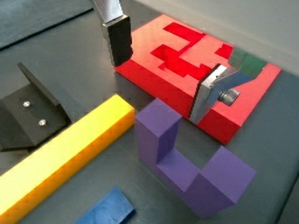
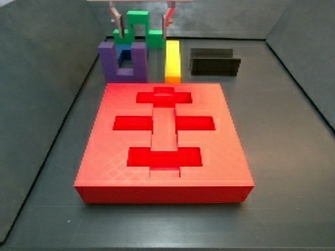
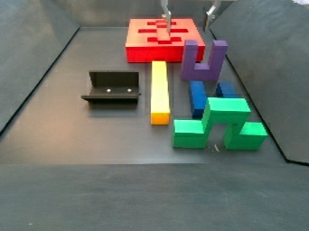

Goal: Pick up the purple object. Move up. Move to above the board. Insert the purple object.
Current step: Pick up the purple object.

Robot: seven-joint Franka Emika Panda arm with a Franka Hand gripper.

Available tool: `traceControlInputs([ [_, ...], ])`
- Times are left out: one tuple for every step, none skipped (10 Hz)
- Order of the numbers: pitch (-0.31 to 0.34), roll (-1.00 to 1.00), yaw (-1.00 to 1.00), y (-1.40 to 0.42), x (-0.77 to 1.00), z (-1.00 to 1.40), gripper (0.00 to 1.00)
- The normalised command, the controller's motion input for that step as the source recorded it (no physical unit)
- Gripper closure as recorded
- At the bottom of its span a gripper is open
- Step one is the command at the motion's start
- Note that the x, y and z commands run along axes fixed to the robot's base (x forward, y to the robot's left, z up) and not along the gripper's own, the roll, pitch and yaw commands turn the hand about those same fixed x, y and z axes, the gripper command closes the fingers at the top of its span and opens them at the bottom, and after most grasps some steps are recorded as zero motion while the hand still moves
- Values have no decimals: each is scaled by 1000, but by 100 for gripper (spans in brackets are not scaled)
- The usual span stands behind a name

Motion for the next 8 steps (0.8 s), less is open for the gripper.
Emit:
traceControlInputs([
  [0, 3, -83, 71, 0, -337, 0],
  [53, 0, -100, 149, 134, -69, 0],
  [96, 49, -103, 180, 91, 0, 0],
  [86, 81, -100, 154, -17, 14, 0],
  [51, 61, -86, 66, -77, 0, 0],
  [26, 87, -54, 0, 0, -91, 0],
  [40, 106, -20, 0, 20, -211, 0],
  [34, 104, -23, 0, 86, -300, 0],
])
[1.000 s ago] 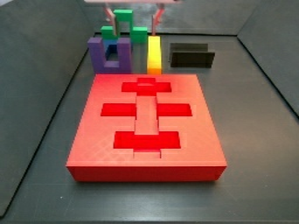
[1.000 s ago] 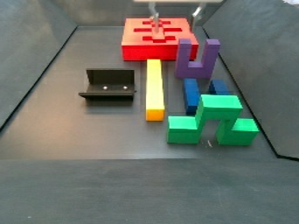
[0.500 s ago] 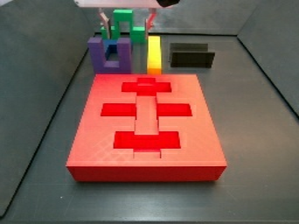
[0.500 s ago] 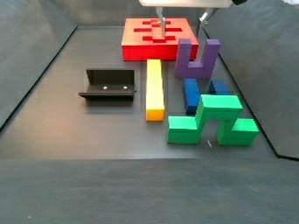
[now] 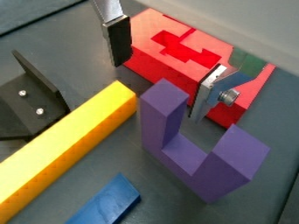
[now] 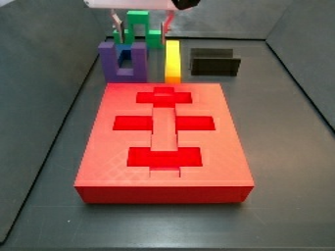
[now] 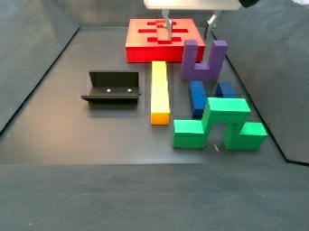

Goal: Pick up the purple object. Move up. Move to above the board. Insert the purple object.
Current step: Pick up the purple object.

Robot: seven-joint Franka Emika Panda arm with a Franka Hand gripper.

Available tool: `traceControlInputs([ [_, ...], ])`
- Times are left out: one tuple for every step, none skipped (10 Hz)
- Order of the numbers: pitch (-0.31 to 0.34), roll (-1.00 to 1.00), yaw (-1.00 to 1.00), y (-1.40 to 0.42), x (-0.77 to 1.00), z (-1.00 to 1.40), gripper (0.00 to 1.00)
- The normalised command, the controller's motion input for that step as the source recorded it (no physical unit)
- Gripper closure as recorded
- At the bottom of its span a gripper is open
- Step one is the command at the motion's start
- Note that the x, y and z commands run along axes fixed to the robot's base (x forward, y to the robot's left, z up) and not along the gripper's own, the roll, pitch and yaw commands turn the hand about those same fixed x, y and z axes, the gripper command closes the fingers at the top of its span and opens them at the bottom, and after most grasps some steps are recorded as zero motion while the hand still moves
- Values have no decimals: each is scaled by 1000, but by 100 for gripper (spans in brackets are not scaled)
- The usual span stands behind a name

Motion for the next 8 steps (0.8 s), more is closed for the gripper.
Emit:
traceControlInputs([
  [79, 139, 0, 6, 134, -386, 0],
  [73, 136, -17, 60, 46, -366, 0],
  [70, 154, 0, 66, 0, -360, 0],
  [57, 136, 0, 57, 0, -309, 0],
  [0, 19, 0, 0, 0, 0, 0],
  [0, -6, 0, 0, 0, -9, 0],
  [0, 0, 0, 0, -66, -34, 0],
  [0, 9, -6, -6, -9, -40, 0],
])
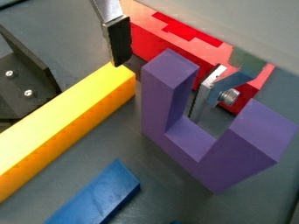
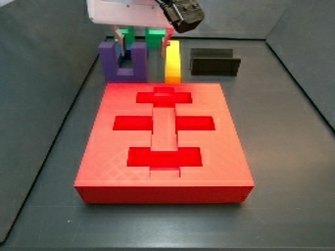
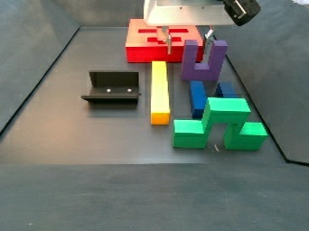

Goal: Pick up the purple object. Move up. Move to above the board. Insert the purple object.
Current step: Pick up the purple object.

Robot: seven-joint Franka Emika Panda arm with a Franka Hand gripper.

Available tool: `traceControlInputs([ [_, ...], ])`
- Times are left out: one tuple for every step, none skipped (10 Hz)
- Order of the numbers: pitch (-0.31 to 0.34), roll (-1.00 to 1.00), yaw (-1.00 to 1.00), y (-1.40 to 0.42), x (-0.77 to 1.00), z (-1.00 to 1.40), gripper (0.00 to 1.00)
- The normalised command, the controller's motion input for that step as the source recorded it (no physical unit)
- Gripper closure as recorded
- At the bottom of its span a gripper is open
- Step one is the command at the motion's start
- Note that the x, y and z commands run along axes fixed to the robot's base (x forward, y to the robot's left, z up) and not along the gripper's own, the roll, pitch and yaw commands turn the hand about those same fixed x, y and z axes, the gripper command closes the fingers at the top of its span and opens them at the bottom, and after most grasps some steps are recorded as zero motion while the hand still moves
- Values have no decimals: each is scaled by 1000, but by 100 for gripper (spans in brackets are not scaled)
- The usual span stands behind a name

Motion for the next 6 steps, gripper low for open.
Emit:
traceControlInputs([
  [0, 14, 0, 0, 0, 0, 0],
  [0, 0, 0, 0, 0, 0, 0],
  [0, 0, 0, 0, 0, 0, 100],
  [0, 0, 0, 0, 0, 0, 100],
  [0, 0, 0, 0, 0, 0, 100],
  [0, 0, 0, 0, 0, 0, 100],
])
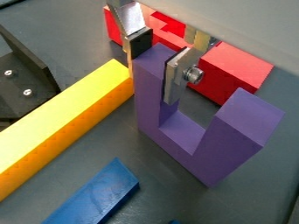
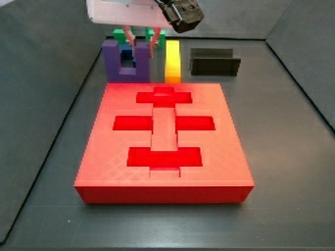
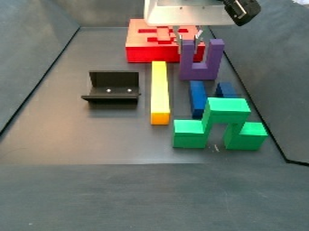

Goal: Pick up the purple object. Move up. Move to above the board. Insert the purple object.
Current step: Pick up the purple object.

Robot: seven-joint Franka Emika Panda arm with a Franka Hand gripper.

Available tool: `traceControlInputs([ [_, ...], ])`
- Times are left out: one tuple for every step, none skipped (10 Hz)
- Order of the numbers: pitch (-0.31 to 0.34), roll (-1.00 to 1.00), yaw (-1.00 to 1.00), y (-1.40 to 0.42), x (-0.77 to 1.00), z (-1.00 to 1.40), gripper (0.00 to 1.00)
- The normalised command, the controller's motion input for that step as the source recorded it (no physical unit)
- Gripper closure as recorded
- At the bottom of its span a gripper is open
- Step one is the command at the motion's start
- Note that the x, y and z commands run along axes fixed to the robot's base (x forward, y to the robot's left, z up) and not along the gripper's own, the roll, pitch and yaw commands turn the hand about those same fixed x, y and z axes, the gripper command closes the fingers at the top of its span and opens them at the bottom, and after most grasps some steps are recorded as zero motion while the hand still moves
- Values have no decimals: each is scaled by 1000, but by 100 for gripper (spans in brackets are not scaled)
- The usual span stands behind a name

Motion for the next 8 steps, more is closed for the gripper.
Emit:
traceControlInputs([
  [0, 0, 0, 0, 0, 0, 100],
  [0, 0, 0, 0, 0, 0, 100],
  [0, 0, 0, 0, 0, 0, 100],
  [0, 0, 0, 0, 0, 0, 100],
  [0, 0, 0, 0, 0, 0, 100],
  [0, 0, 0, 0, 0, 0, 100],
  [0, 0, 0, 0, 0, 0, 100],
  [0, 0, 0, 0, 0, 0, 100],
])
